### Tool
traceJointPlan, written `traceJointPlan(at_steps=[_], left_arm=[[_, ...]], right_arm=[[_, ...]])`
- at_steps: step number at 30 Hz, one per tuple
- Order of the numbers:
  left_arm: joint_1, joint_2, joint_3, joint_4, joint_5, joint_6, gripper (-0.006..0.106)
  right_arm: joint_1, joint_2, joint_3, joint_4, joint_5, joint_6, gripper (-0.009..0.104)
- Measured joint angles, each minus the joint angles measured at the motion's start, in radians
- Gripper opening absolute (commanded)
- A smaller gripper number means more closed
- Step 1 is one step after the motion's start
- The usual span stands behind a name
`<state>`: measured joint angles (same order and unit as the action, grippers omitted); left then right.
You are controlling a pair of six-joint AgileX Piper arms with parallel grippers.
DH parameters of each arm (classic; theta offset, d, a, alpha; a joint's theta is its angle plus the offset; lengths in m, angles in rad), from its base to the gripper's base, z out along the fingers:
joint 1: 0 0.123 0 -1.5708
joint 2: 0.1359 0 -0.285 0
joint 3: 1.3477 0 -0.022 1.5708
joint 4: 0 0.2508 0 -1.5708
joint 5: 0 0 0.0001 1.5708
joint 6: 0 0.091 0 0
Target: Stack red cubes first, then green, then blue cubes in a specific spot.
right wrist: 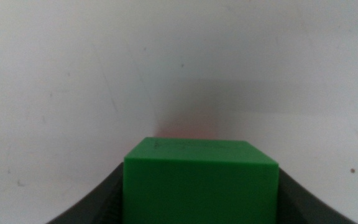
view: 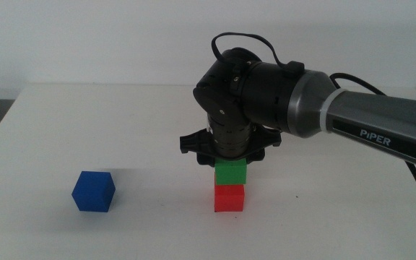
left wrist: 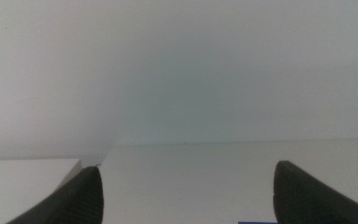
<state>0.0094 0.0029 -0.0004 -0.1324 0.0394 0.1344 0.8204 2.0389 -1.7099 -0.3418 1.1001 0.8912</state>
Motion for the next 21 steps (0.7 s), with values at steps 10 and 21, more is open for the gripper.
traceJointPlan(at_steps=[10, 21], left_arm=[[0.000, 0.000, 0.000, 0.000, 0.000, 0.000, 0.094], [0.000, 0.000, 0.000, 0.000, 0.000, 0.000, 0.094]], right_arm=[[0.007, 0.000, 0.020, -0.001, -0.004, 0.031, 0.026], [0.014, 0.006, 0.038, -0.011, -0.050, 0.050, 0.026]])
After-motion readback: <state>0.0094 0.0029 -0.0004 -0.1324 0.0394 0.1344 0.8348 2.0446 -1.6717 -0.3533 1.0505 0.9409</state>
